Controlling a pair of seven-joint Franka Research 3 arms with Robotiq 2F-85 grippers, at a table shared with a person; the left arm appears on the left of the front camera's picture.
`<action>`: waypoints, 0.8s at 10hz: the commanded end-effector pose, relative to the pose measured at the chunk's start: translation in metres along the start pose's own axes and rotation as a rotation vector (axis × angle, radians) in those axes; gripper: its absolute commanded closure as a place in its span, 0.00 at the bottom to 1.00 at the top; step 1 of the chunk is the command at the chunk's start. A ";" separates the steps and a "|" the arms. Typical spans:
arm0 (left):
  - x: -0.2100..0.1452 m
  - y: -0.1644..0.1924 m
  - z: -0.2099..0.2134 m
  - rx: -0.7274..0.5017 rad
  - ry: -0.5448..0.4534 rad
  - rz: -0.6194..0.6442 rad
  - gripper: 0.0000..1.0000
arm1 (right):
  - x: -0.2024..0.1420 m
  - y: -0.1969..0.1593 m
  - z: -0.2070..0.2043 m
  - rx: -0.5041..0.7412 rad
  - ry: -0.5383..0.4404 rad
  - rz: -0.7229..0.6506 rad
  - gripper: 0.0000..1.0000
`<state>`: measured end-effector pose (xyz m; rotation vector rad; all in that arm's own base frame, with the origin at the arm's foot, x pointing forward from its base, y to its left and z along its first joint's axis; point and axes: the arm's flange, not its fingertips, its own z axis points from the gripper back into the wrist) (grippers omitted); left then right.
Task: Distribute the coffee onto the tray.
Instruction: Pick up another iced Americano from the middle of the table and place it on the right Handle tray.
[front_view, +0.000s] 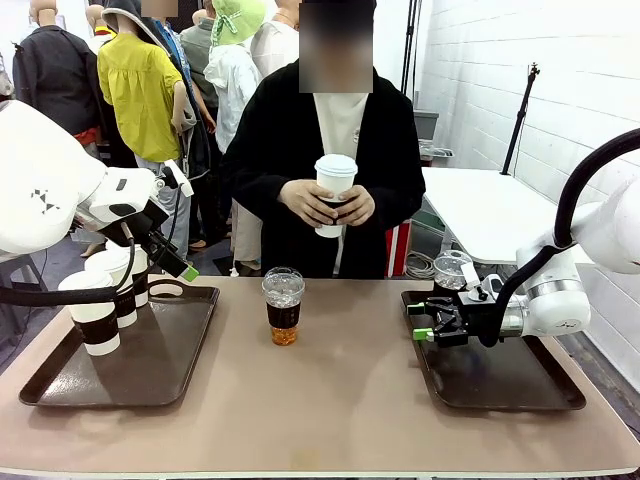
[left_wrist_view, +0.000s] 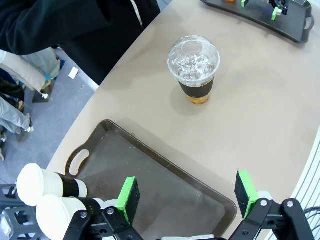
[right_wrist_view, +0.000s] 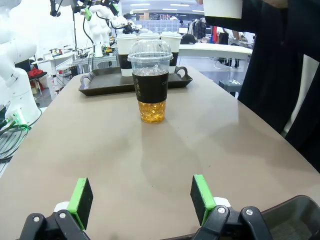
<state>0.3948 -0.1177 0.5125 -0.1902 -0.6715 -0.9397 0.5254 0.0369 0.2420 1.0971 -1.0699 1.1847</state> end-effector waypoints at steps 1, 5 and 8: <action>-0.002 0.001 -0.001 -0.015 -0.007 0.008 0.00 | 0.000 0.000 -0.001 0.003 -0.002 0.001 0.00; -0.002 0.001 -0.001 -0.015 -0.007 0.008 0.00 | 0.000 0.000 -0.001 0.003 -0.002 0.001 0.00; -0.002 0.001 -0.001 -0.015 -0.007 0.008 0.00 | 0.001 0.001 -0.006 -0.006 0.006 -0.001 0.00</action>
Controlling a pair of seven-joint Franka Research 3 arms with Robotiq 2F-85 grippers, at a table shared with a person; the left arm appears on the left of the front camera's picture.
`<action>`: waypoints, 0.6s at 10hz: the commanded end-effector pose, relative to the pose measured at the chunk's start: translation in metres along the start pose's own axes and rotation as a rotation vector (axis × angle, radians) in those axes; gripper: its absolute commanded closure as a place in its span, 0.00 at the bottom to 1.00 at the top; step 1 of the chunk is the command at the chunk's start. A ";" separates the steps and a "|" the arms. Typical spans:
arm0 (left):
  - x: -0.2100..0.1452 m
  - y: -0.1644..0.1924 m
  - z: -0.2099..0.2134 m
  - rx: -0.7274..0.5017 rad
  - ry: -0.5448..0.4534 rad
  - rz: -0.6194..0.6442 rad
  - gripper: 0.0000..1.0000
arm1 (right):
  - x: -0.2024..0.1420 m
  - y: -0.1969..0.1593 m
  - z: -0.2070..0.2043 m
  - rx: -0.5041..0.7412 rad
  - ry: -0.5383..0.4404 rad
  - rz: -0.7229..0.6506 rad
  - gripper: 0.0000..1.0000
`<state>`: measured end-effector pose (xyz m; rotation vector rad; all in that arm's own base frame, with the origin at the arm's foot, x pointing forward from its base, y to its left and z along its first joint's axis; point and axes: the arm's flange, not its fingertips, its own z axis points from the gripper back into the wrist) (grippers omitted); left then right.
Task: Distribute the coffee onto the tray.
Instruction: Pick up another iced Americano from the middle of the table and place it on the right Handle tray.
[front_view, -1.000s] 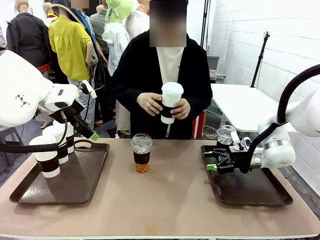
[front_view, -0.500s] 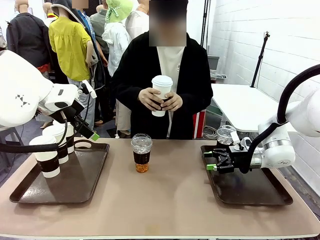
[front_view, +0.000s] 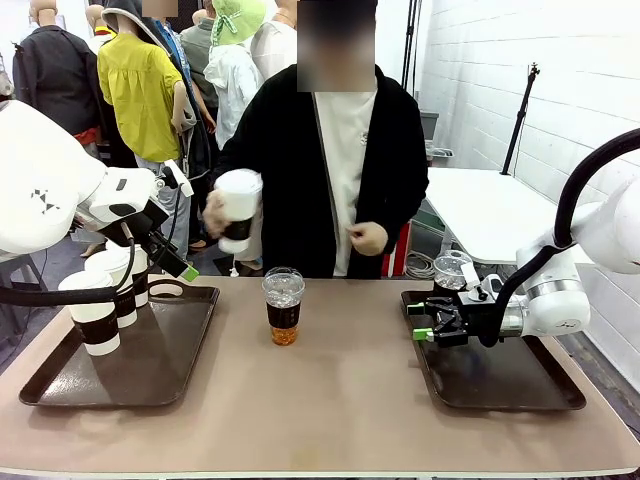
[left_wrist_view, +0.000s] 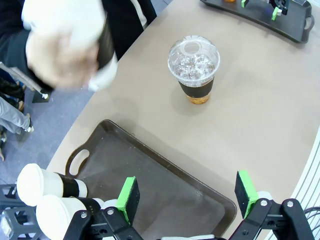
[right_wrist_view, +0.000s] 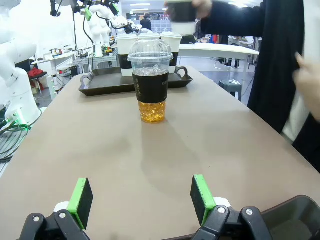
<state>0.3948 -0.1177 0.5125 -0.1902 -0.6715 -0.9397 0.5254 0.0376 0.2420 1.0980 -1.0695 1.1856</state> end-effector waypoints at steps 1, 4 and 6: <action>-0.002 0.001 -0.001 -0.015 -0.007 0.008 0.00 | 0.003 0.004 -0.011 -0.002 0.012 -0.003 0.00; -0.002 0.001 -0.001 -0.015 -0.007 0.008 0.00 | 0.010 0.020 -0.029 -0.013 0.027 -0.037 0.00; -0.002 0.001 -0.001 -0.015 -0.007 0.008 0.00 | 0.018 0.032 -0.048 -0.025 0.034 -0.056 0.00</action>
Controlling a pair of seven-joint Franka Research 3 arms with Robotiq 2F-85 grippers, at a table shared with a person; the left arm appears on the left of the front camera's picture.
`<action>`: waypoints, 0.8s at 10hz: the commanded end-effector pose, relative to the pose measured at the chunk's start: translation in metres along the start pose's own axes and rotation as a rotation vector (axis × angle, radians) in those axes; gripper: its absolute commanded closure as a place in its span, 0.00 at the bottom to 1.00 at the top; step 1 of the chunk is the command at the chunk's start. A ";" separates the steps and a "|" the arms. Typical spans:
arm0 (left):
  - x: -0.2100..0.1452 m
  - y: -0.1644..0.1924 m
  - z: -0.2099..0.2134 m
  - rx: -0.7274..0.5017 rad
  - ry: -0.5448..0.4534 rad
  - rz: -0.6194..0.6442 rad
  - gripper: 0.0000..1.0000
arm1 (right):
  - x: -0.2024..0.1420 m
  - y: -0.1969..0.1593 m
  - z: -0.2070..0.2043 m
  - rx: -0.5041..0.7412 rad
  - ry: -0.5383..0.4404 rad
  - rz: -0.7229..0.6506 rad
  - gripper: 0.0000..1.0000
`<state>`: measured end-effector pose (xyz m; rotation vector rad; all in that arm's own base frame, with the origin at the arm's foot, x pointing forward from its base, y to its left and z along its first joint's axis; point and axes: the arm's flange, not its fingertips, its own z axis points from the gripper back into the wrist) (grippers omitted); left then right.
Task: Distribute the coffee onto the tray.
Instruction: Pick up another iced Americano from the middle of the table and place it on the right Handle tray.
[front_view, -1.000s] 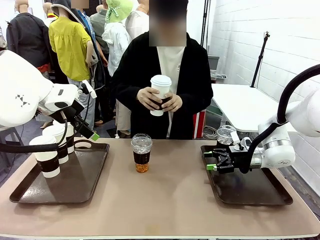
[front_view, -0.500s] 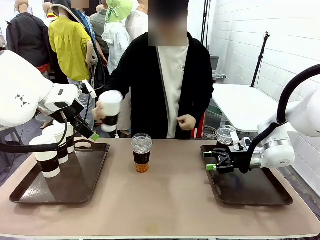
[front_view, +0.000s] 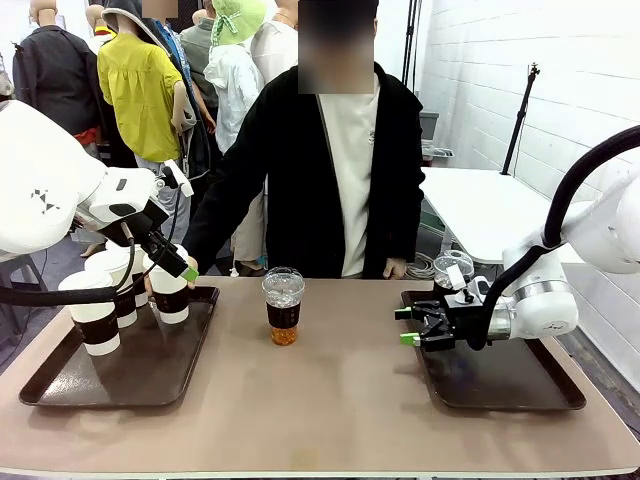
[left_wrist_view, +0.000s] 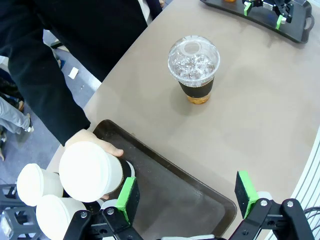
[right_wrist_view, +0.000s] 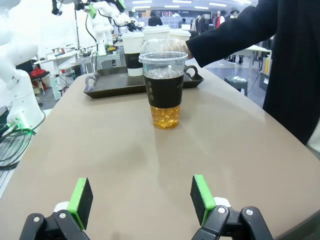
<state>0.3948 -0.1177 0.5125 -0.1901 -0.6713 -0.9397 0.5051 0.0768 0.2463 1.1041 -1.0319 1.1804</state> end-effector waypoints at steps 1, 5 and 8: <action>-0.002 0.001 -0.001 -0.015 -0.007 0.008 0.00 | 0.014 0.013 -0.023 -0.048 0.017 -0.034 0.00; -0.002 0.001 -0.001 -0.015 -0.007 0.008 0.00 | 0.022 0.010 -0.069 -0.074 0.010 -0.044 0.00; -0.002 0.001 -0.001 -0.015 -0.007 0.008 0.00 | 0.031 -0.010 -0.099 -0.105 -0.008 -0.033 0.00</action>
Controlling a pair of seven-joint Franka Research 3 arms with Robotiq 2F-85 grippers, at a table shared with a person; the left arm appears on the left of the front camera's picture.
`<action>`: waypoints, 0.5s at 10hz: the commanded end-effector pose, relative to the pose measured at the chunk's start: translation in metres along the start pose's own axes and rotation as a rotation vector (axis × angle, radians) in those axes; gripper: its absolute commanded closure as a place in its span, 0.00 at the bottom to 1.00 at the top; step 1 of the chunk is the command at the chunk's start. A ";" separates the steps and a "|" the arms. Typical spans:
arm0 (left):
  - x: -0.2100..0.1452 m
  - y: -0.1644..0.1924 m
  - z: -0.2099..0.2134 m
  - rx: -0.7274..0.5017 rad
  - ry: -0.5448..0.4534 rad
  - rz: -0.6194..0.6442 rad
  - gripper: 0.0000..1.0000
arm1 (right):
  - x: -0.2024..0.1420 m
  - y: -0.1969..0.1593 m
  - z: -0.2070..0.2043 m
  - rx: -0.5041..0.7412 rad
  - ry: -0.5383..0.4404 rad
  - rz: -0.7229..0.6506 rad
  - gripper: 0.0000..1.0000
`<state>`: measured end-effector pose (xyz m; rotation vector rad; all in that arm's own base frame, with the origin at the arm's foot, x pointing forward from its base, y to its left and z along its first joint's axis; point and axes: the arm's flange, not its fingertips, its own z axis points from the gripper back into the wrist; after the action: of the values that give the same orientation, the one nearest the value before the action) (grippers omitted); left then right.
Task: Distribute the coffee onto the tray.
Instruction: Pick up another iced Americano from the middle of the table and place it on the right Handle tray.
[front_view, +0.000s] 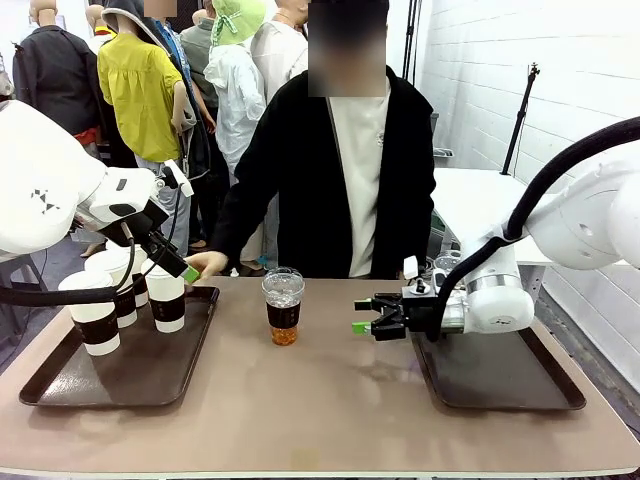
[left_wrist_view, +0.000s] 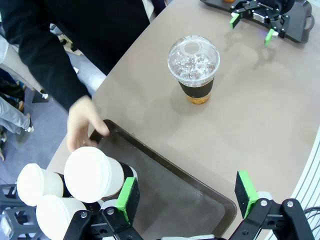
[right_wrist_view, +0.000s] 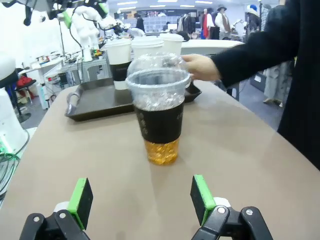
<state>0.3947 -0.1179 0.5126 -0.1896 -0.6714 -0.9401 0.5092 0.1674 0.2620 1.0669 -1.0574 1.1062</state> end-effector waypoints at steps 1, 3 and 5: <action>-0.002 0.001 -0.001 -0.015 -0.007 0.008 0.00 | 0.003 -0.016 -0.022 -0.032 0.008 -0.001 0.00; -0.002 0.001 -0.001 -0.015 -0.007 0.008 0.00 | 0.007 -0.026 -0.037 -0.020 0.024 -0.010 0.00; -0.002 0.001 -0.001 -0.015 -0.007 0.008 0.00 | 0.012 -0.030 -0.046 -0.013 0.025 -0.019 0.00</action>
<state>0.3947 -0.1179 0.5126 -0.1893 -0.6715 -0.9400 0.5396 0.2039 0.2618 1.0523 -1.0447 1.1219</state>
